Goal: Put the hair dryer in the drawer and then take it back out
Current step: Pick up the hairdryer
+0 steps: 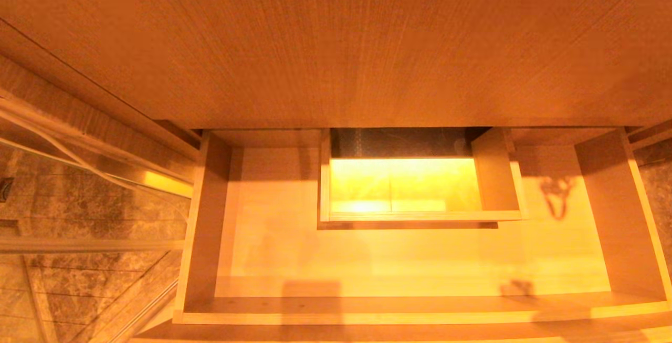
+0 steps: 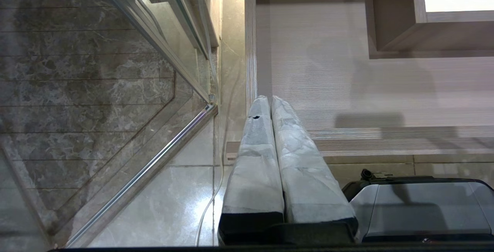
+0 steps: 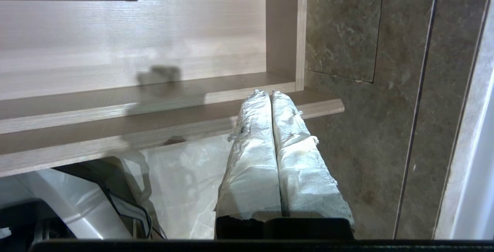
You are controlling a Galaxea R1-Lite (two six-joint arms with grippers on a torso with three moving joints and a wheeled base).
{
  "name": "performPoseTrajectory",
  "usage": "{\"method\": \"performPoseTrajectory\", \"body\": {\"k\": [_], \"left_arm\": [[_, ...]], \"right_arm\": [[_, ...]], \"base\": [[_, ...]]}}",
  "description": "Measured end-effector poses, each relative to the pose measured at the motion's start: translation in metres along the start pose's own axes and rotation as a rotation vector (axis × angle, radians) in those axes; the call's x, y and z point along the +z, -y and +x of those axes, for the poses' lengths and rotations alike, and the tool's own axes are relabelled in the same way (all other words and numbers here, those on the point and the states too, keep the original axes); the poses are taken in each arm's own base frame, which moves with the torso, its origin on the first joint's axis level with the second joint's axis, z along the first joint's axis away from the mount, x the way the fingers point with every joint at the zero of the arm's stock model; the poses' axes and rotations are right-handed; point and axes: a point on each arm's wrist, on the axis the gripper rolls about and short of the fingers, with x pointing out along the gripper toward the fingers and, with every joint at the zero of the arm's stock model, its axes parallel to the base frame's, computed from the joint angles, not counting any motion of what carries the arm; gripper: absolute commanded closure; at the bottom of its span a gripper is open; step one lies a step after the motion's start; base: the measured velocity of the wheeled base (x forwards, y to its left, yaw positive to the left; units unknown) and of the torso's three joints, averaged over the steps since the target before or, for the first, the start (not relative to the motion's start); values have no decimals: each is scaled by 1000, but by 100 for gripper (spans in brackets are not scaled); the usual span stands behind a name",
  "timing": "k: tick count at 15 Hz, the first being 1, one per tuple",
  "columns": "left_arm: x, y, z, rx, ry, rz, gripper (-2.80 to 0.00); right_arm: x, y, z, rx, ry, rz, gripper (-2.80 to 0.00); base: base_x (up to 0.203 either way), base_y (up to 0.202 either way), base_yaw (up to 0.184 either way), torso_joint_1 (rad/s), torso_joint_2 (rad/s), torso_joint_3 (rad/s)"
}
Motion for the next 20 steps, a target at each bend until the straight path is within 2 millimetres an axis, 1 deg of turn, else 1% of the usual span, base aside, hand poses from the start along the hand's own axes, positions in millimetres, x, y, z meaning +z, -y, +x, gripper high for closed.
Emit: {"method": "performPoseTrajectory", "body": {"k": [16,20], "left_arm": [[0,0,0,0,1,0,0],[0,0,0,0,1,0,0]], "right_arm": [[4,1,-1,-7,37,-7,0],[8,2,-2,-14,77,-31,0]], "base": [[0,0,0,0,0,0],[0,0,0,143,-4,140]]}}
